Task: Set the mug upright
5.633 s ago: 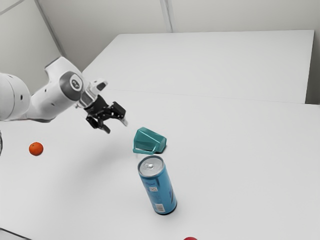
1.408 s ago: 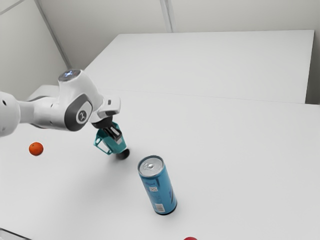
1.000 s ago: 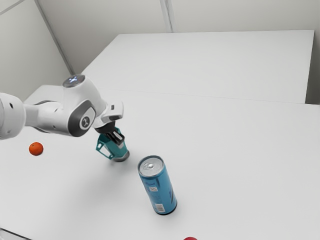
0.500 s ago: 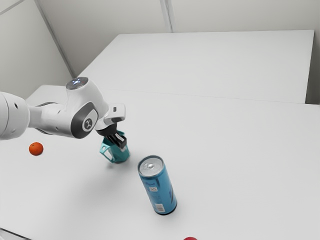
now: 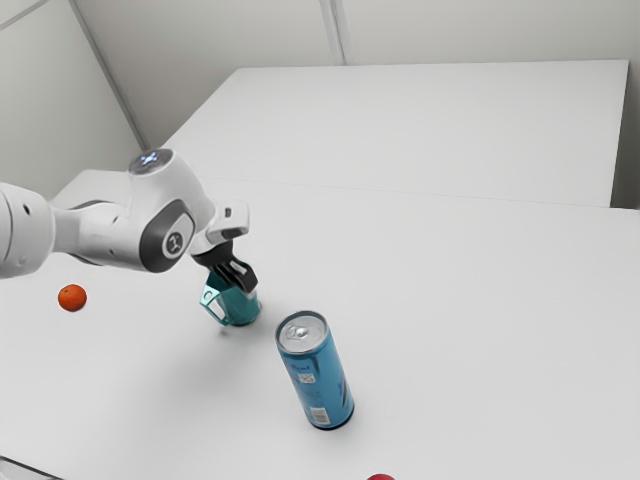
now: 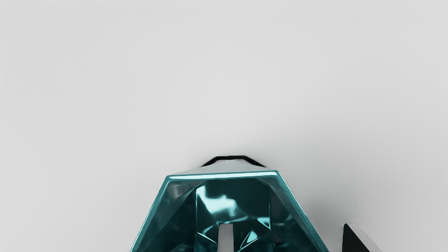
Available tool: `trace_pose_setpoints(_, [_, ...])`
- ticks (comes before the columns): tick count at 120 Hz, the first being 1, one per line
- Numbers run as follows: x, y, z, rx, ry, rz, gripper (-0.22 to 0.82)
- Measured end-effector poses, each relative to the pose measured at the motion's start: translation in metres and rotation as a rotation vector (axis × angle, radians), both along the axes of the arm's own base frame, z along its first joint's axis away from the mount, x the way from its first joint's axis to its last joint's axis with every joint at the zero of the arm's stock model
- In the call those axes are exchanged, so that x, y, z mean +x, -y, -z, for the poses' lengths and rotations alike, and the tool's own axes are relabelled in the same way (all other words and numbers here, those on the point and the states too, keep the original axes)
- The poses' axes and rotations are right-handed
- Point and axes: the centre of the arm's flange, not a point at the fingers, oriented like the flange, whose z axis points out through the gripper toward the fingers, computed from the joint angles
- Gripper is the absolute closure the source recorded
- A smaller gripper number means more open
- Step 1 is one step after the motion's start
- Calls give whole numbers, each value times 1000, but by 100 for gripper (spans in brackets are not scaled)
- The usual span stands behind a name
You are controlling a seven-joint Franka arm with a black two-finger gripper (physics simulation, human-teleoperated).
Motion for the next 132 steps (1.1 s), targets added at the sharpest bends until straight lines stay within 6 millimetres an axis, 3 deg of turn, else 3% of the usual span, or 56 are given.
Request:
trace_pose_setpoints(39, [-6, 3, -25, -27, 21, 2, 28])
trace_pose_setpoints(57, [-6, 6, -53, -48, 59, 7, 26])
trace_pose_setpoints(80, [29, 20, -136, -54, 134, 14, 13])
trace_pose_setpoints(92, [59, 24, -170, -33, 118, -3, 8])
trace_pose_setpoints(110, [105, 41, -186, 10, 26, -30, 4])
trace_pose_setpoints(132, [109, 34, -195, 21, -87, -80, 2])
